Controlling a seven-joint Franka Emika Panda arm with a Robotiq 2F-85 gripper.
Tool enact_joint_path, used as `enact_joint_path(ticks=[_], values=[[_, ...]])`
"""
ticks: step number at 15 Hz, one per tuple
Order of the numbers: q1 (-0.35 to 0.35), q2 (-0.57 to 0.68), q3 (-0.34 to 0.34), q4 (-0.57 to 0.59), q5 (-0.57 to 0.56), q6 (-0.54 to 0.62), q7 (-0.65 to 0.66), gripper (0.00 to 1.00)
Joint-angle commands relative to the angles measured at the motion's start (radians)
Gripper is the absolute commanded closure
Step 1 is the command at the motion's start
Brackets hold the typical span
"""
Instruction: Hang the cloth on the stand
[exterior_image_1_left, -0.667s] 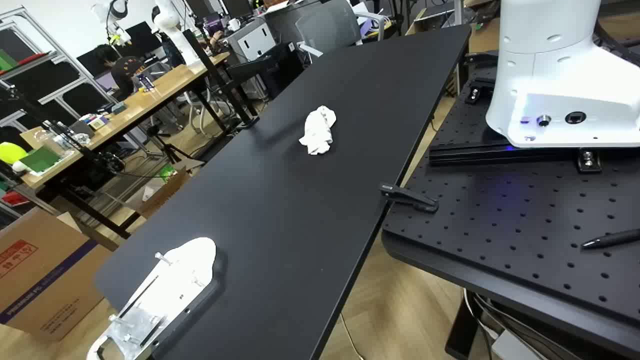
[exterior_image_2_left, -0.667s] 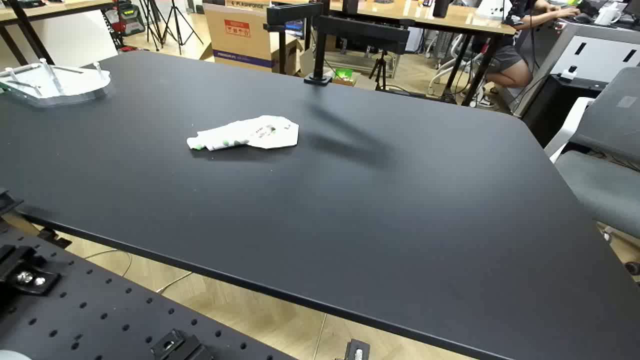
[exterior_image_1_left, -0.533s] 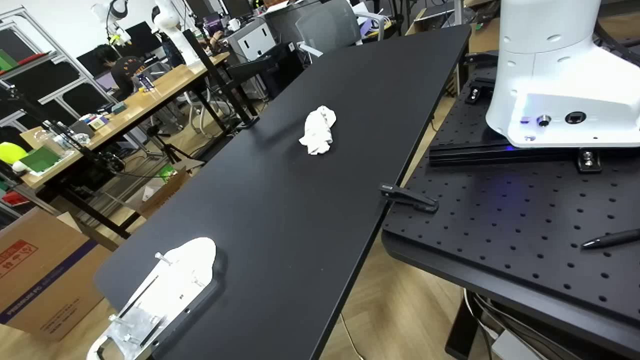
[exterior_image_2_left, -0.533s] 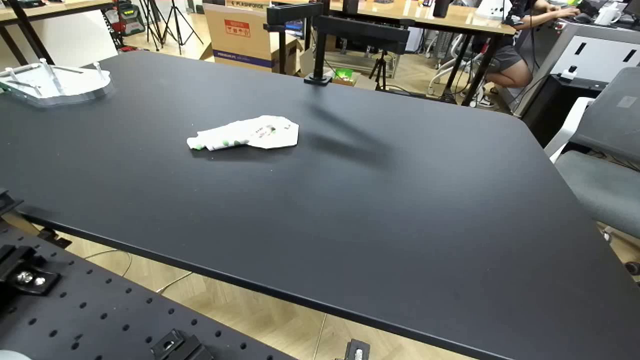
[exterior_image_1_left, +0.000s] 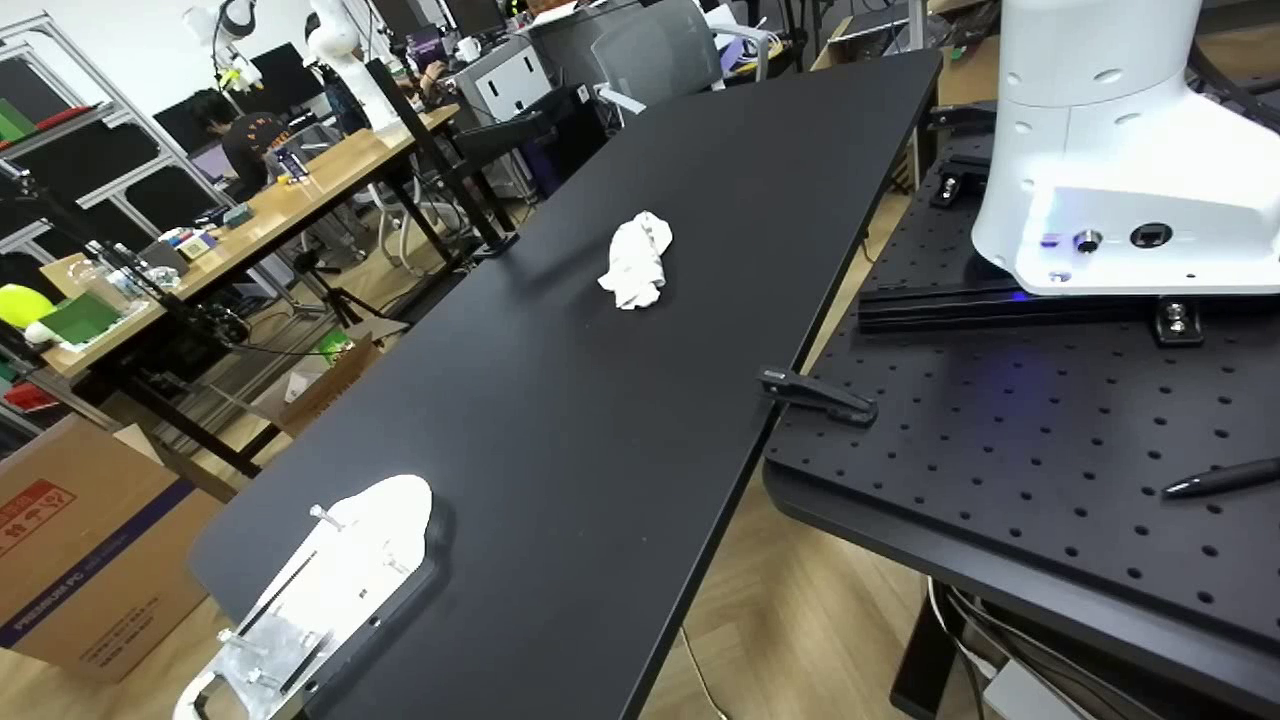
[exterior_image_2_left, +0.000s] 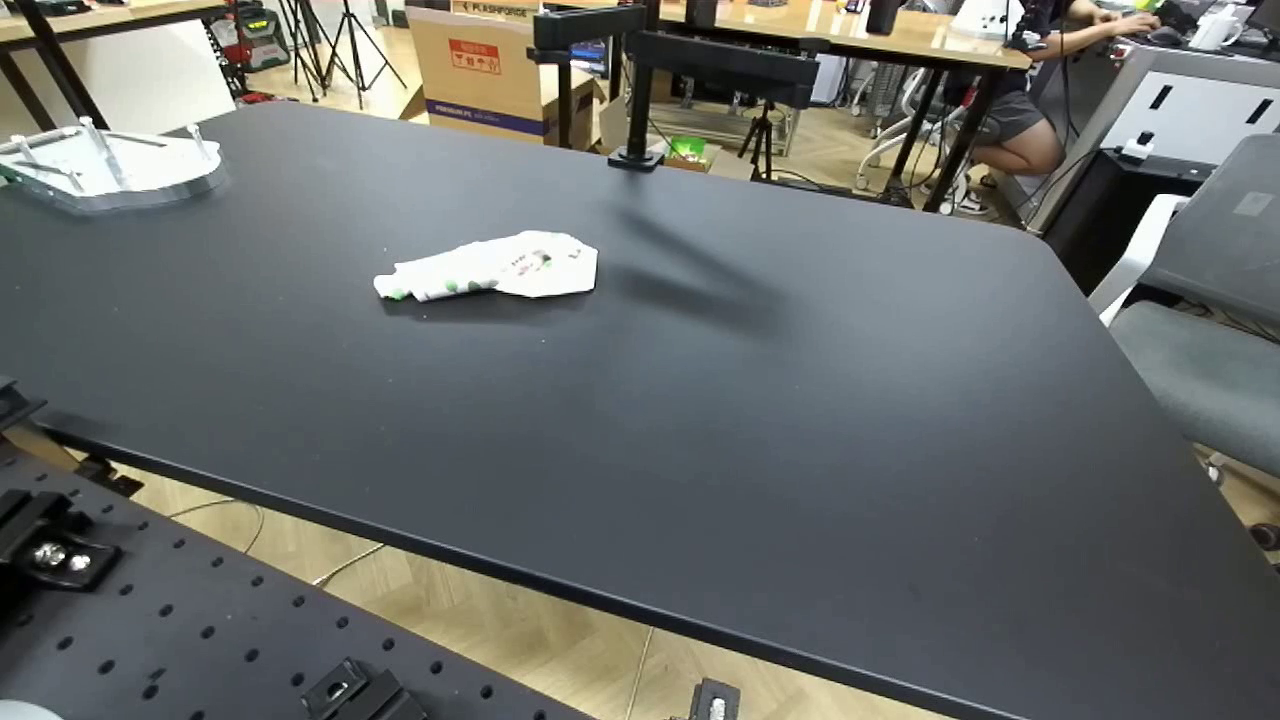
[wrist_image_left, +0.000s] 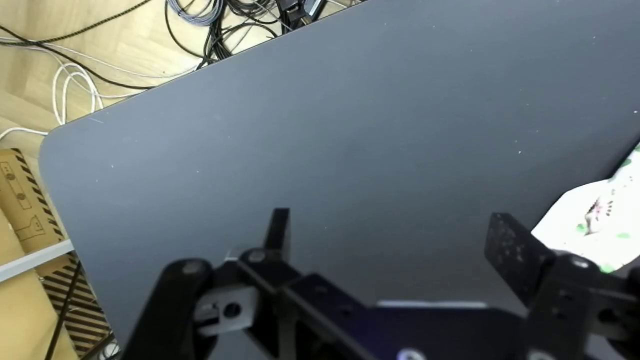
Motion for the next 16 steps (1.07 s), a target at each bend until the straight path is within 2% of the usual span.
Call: enact_joint_path(ticks=[1, 3, 6, 8, 14, 16], values=[[0.003, 0.010, 0.000, 0.008, -0.023, 0.014, 0.058, 0.00], [0.013, 0.026, 0.017, 0.006, -0.046, 0.093, 0.099, 0.00], [0.041, 0.071, 0.059, 0.002, -0.095, 0.276, 0.192, 0.00], [0.073, 0.119, 0.089, 0.016, -0.066, 0.337, 0.247, 0.00], [0.188, 0.226, 0.170, 0.019, 0.071, 0.404, 0.226, 0.00], [0.192, 0.215, 0.162, 0.003, 0.063, 0.399, 0.218, 0.00]])
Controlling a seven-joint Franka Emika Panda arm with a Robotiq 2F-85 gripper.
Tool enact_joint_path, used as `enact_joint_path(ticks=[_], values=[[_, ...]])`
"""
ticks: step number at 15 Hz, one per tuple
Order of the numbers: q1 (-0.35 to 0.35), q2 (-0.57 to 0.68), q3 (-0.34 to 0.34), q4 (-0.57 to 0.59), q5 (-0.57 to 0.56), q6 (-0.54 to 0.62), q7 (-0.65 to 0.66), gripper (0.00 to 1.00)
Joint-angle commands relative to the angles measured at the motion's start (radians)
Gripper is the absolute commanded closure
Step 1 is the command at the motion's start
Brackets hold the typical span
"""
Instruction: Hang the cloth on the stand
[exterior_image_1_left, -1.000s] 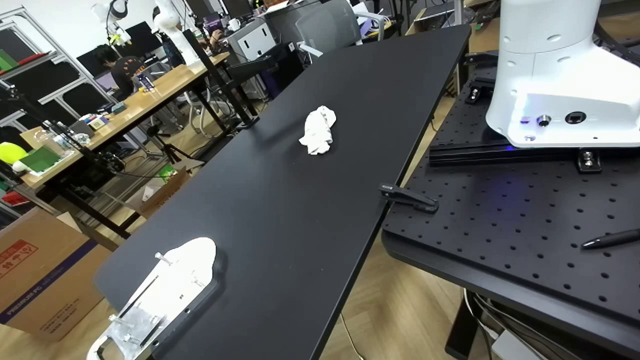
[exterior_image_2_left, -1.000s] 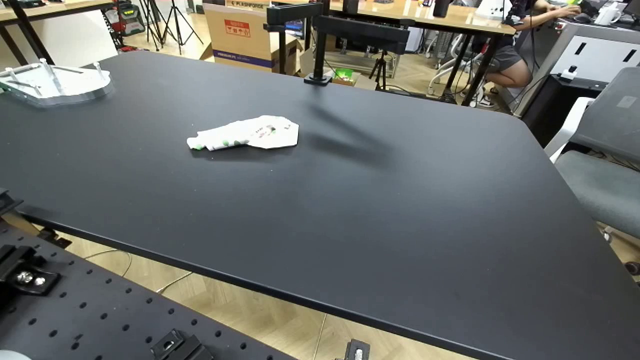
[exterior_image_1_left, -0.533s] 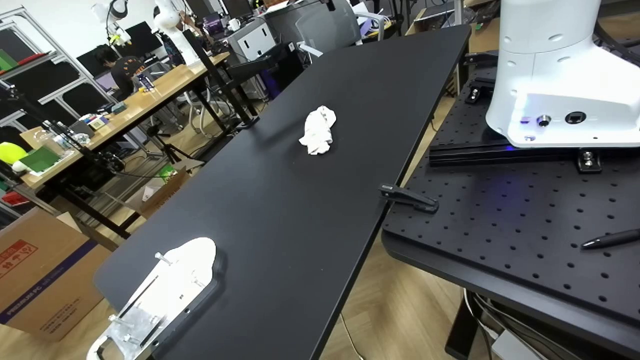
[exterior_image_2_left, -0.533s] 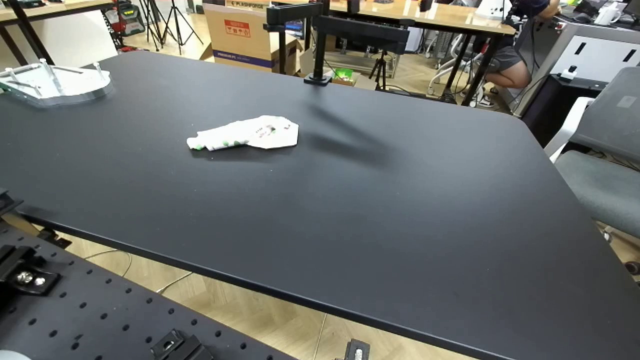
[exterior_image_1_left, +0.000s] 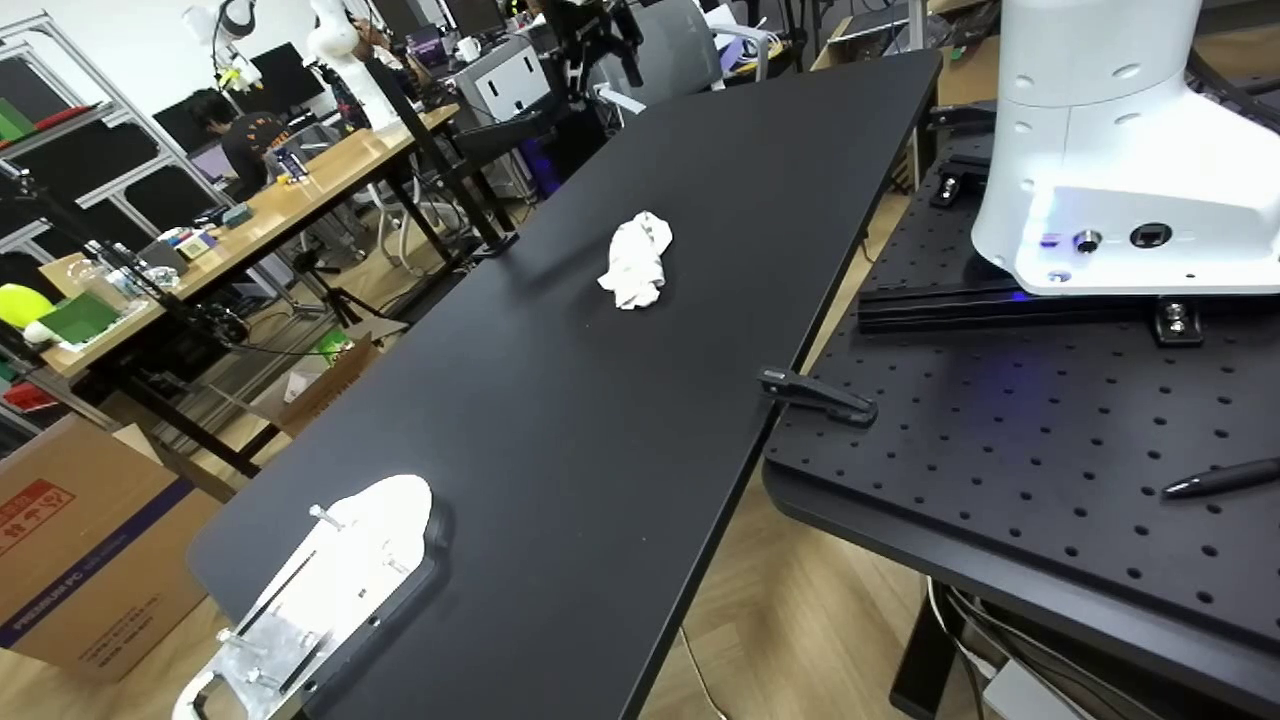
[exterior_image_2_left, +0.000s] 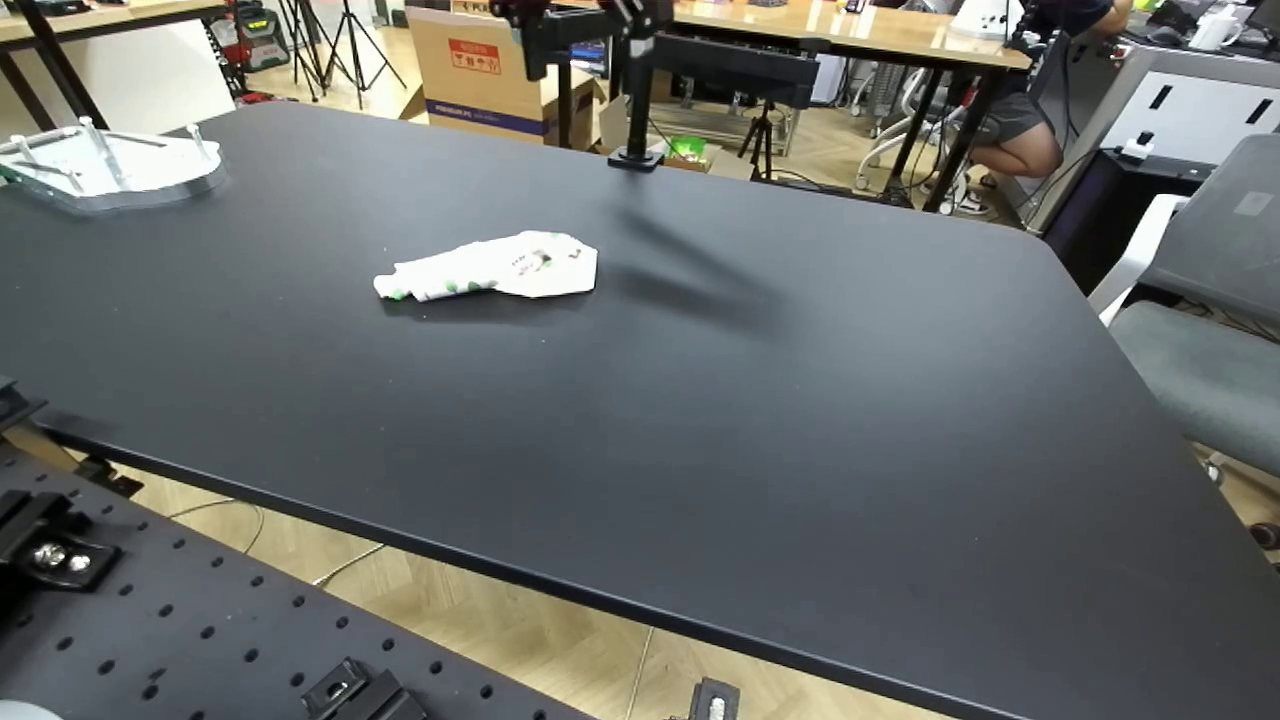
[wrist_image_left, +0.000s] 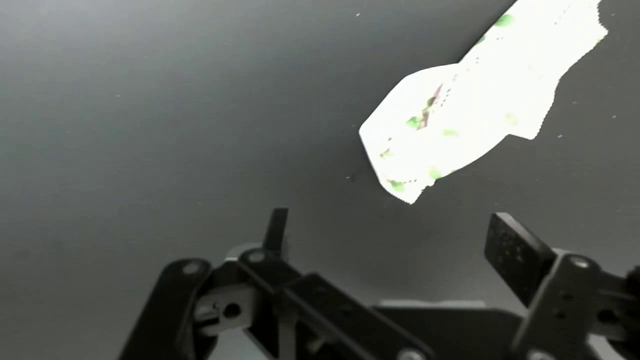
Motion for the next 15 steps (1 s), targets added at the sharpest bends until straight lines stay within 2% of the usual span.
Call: enact_joint_path(ticks=[1, 5, 11, 15], values=[[0.020, 0.011, 0.000, 0.003, 0.011, -0.003, -0.002, 0.00], [0.026, 0.021, 0.003, 0.005, 0.017, -0.003, -0.002, 0.00], [0.085, 0.098, 0.015, -0.005, -0.109, 0.161, 0.076, 0.00], [0.160, 0.168, -0.015, -0.014, -0.210, 0.250, 0.232, 0.00]])
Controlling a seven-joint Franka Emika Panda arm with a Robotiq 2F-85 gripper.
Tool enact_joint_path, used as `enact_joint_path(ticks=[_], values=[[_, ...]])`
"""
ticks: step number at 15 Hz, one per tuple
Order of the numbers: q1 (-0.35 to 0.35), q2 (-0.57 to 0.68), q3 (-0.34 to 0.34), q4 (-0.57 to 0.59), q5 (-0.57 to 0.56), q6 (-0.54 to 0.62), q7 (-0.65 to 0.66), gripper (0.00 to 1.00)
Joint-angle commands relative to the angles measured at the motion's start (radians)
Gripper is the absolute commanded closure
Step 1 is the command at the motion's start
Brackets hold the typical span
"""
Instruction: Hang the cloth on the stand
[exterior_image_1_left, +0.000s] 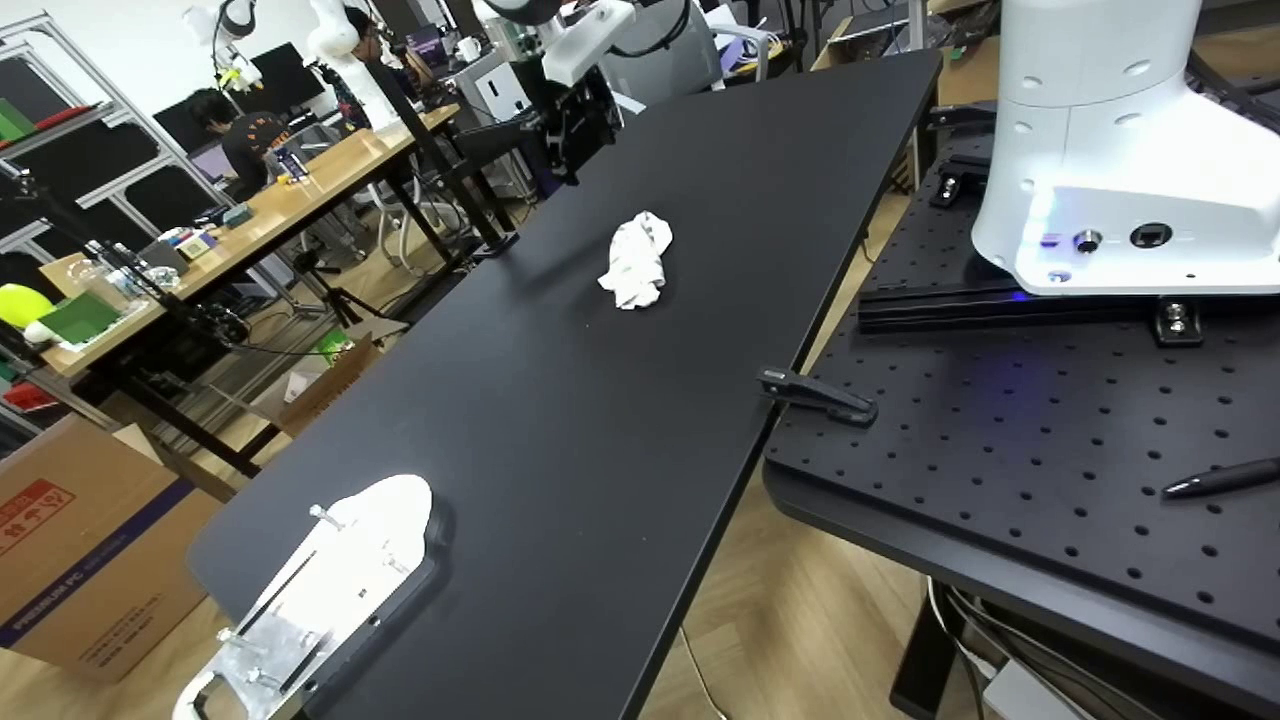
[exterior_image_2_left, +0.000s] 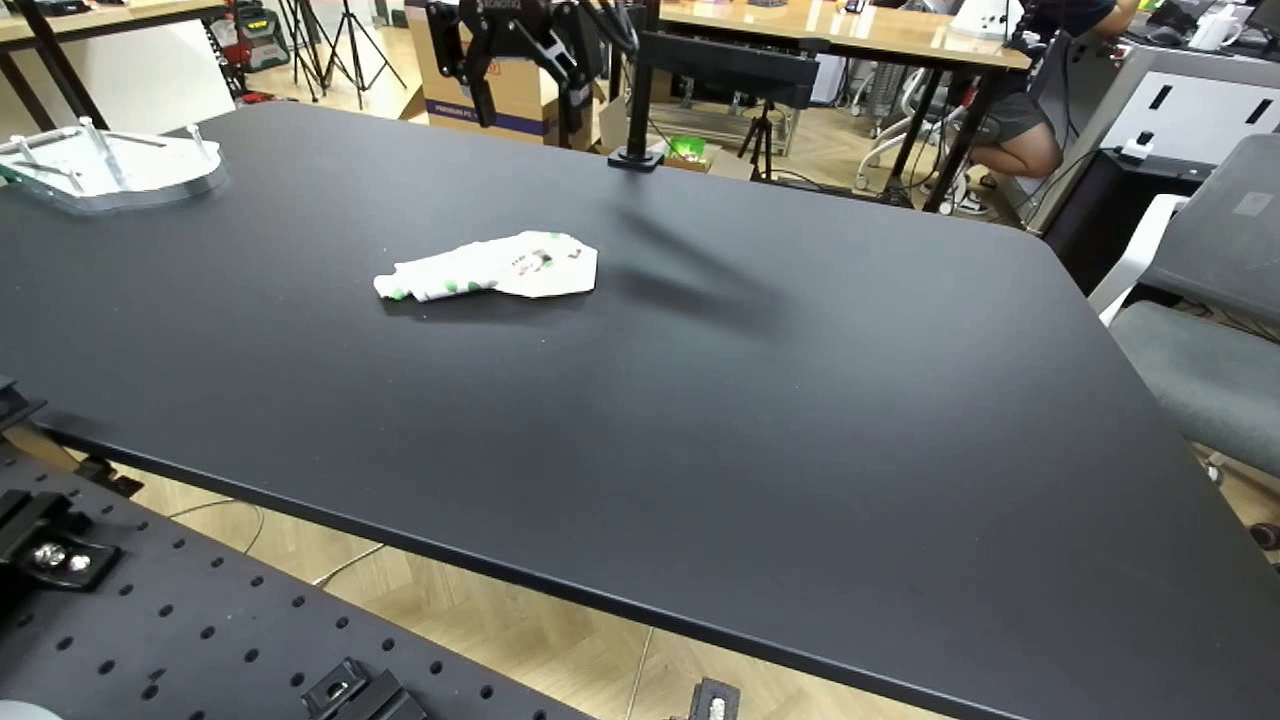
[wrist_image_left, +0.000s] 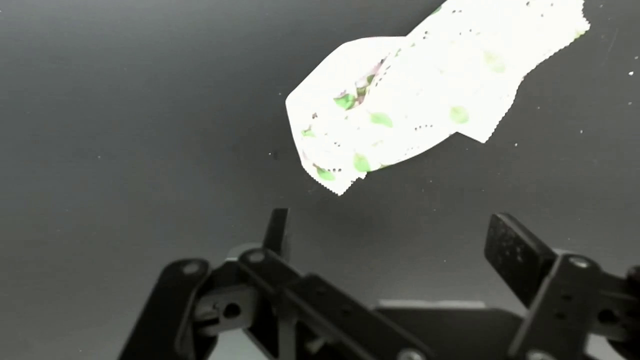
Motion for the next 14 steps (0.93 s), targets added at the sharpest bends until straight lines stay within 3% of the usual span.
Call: enact_joint_path(ticks=[1, 7, 8, 14], values=[[0.073, 0.051, -0.029, -0.012, -0.075, 0.056, 0.174, 0.00], [0.185, 0.103, -0.068, -0.047, -0.090, 0.094, 0.310, 0.00], [0.163, 0.105, -0.051, -0.028, -0.050, 0.073, 0.237, 0.00], [0.194, 0.119, -0.091, -0.045, -0.088, 0.115, 0.274, 0.00]])
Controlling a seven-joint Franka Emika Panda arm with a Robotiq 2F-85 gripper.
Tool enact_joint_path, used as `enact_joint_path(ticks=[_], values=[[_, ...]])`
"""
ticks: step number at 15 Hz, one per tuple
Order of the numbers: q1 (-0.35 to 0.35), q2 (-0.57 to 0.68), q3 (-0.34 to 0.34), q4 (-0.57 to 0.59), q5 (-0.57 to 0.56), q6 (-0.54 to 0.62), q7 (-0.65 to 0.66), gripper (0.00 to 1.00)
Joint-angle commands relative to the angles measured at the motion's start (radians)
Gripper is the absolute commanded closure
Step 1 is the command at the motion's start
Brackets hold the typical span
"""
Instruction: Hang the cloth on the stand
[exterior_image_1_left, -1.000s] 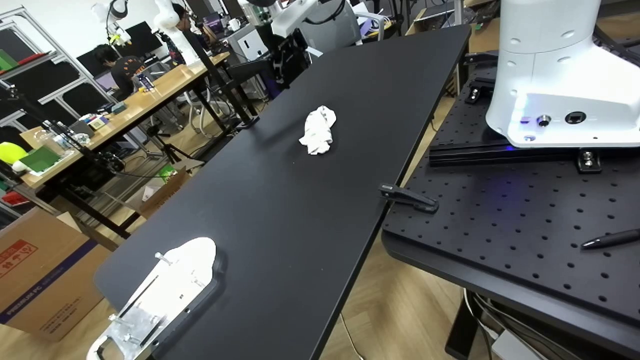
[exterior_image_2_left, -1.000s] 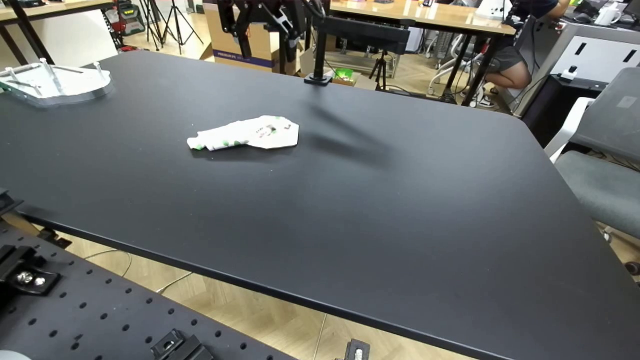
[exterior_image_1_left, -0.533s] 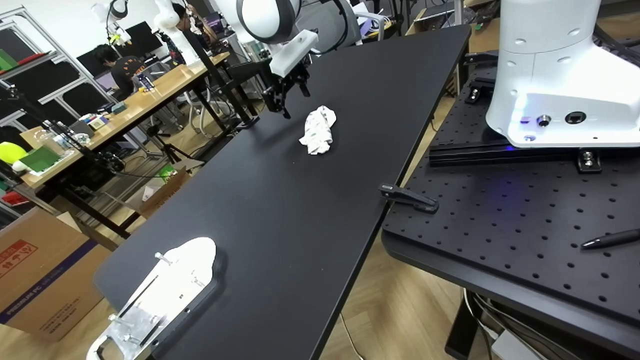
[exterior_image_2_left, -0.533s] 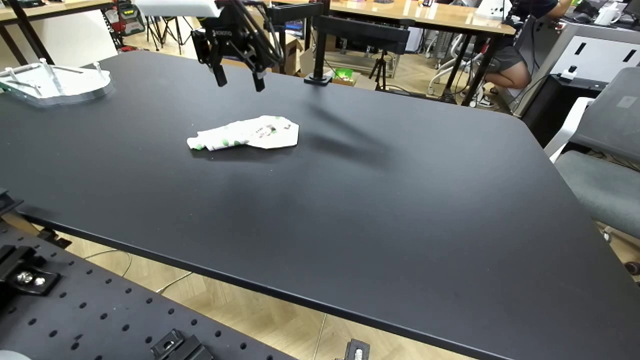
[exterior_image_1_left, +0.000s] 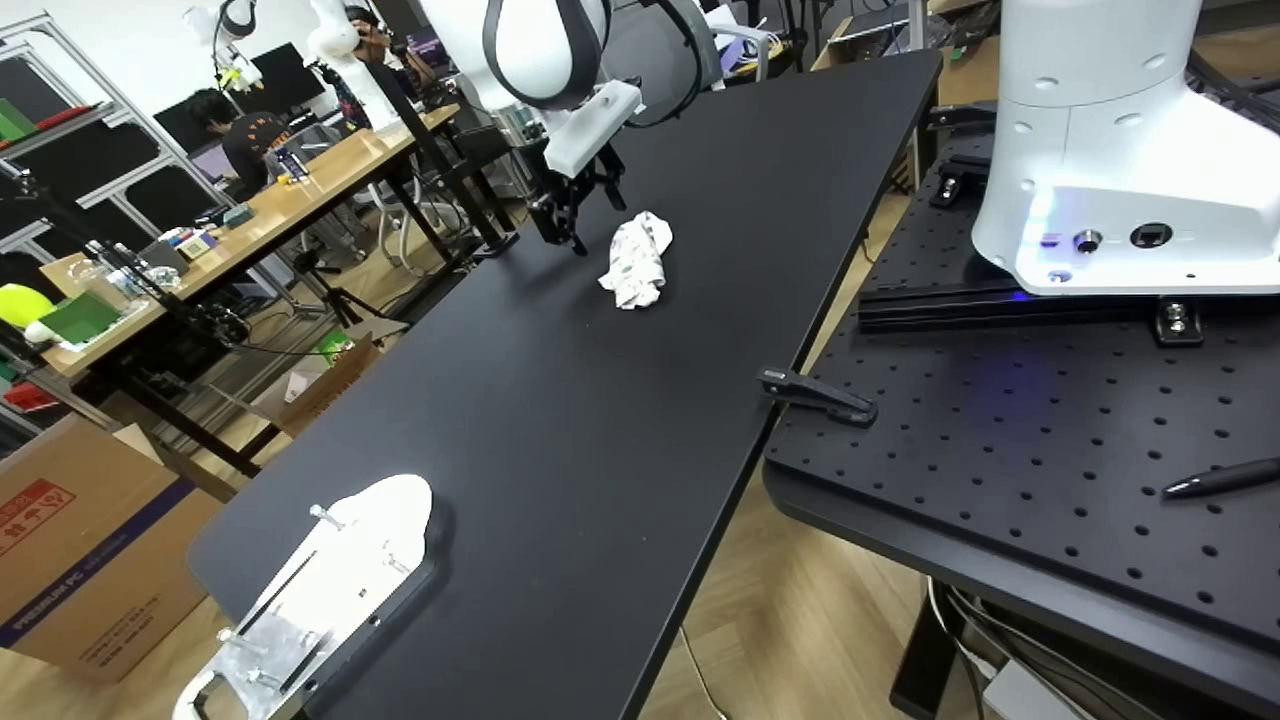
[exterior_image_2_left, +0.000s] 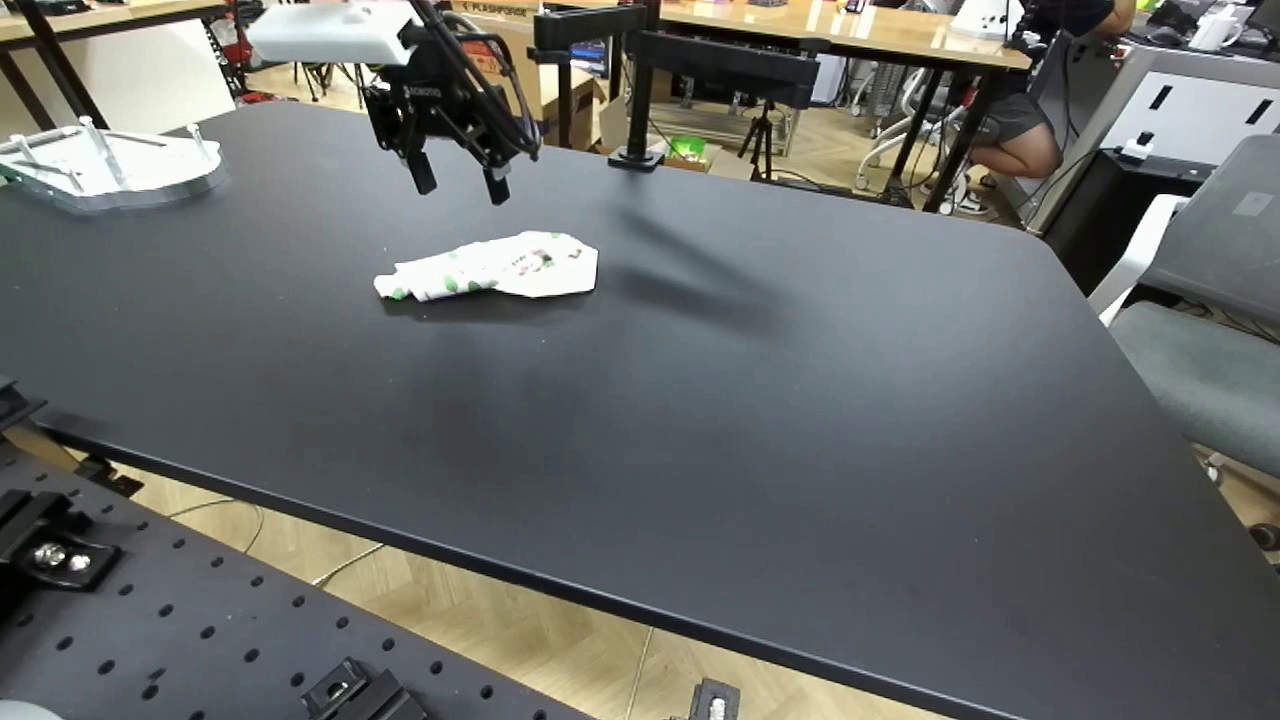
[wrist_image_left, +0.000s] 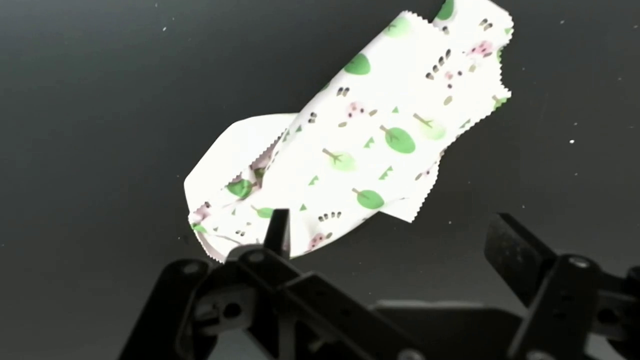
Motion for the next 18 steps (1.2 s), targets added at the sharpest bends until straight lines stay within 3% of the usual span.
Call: enact_joint_path(ticks=[1, 10, 11, 13, 18], values=[[0.014, 0.001, -0.041, -0.018, -0.021, 0.030, 0.019, 0.00], [0.009, 0.064, -0.108, -0.061, 0.007, 0.105, -0.007, 0.00], [0.010, 0.075, -0.112, -0.061, 0.014, 0.115, -0.009, 0.22], [0.011, 0.098, -0.117, -0.058, 0.027, 0.128, -0.019, 0.32], [0.025, 0.134, -0.134, -0.056, 0.063, 0.173, -0.043, 0.69]])
